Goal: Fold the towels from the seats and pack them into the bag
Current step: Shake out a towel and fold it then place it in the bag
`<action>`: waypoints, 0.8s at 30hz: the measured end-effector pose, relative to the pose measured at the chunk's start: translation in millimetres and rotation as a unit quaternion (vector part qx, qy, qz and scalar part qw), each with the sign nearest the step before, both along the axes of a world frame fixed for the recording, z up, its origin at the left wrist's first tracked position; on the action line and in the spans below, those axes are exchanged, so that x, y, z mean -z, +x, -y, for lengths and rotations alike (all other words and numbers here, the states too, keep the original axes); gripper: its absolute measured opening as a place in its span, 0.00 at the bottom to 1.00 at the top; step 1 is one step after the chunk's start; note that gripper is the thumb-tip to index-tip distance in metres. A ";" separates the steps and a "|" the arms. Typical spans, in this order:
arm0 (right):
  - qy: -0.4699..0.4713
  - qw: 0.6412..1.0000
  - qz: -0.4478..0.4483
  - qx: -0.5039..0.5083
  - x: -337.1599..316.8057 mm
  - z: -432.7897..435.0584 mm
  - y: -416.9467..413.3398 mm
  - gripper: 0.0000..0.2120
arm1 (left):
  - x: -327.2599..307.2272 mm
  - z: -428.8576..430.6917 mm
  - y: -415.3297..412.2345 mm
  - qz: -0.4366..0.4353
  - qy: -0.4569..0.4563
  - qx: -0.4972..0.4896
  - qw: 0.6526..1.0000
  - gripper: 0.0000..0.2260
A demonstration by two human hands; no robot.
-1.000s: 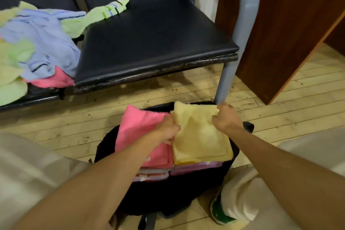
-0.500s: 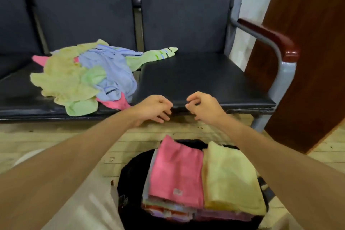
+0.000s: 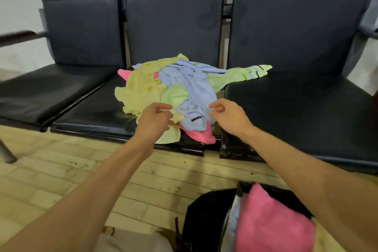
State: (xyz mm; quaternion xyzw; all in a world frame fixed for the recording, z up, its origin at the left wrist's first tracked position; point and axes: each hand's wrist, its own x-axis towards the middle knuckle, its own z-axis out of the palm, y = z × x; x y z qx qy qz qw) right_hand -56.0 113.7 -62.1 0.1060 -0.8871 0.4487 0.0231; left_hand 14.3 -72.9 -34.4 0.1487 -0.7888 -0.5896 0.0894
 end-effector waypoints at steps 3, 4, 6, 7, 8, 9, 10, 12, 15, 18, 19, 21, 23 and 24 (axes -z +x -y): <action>0.011 1.000 0.017 0.016 3.5 19.8 -26.2 0.15 | 2.6 8.4 -2.9 -0.001 0.045 -0.037 0.998 0.10; 0.015 0.999 0.030 0.025 6.9 25.2 -34.2 0.16 | 3.3 8.0 -4.5 0.001 0.055 -0.037 0.998 0.10; 0.034 0.998 0.047 0.036 15.8 34.2 -46.8 0.17 | 3.6 4.2 -7.3 0.005 0.066 -0.032 0.997 0.10; 0.046 0.997 0.043 0.037 20.2 37.6 -51.7 0.16 | 4.0 2.2 -8.7 0.008 0.065 -0.030 0.997 0.11; 0.061 0.997 0.033 0.038 23.2 40.7 -55.9 0.16 | 4.5 0.5 -10.5 0.011 0.063 -0.028 0.998 0.11; 0.078 0.996 0.026 0.039 25.5 42.7 -59.5 0.17 | 4.6 -1.1 -11.9 0.012 0.066 -0.028 0.997 0.11; 0.091 0.995 0.027 0.044 25.6 43.7 -61.4 0.14 | 4.2 -3.0 -13.5 0.012 0.070 -0.027 0.997 0.11; 0.103 0.993 0.030 0.051 22.8 44.8 -63.5 0.07 | 3.5 -5.9 -15.6 0.014 0.076 -0.030 0.997 0.11; 0.115 0.992 0.030 0.052 14.6 44.1 -66.0 0.02 | 1.4 -12.8 -16.1 0.011 0.079 -0.030 0.996 0.10; 0.015 0.995 0.040 0.085 0.1 38.0 -68.0 0.06 | -2.0 -24.6 -15.4 -0.003 0.065 -0.022 0.998 0.10; -0.050 0.992 0.048 0.103 -7.1 33.6 -69.0 0.07 | -4.0 -29.4 -15.4 -0.008 0.069 -0.017 0.997 0.09; -0.181 0.974 0.048 0.127 -23.4 20.4 -71.4 0.08 | -7.5 -40.1 -15.9 -0.010 0.080 -0.009 0.997 0.09; -0.255 0.954 0.037 0.155 -38.3 4.0 -71.9 0.11 | -9.5 -50.6 -17.9 -0.008 0.089 -0.002 0.996 0.08; -0.285 0.943 0.032 0.169 -43.1 -4.9 -70.7 0.14 | -10.2 -56.1 -19.1 -0.009 0.097 0.000 0.995 0.07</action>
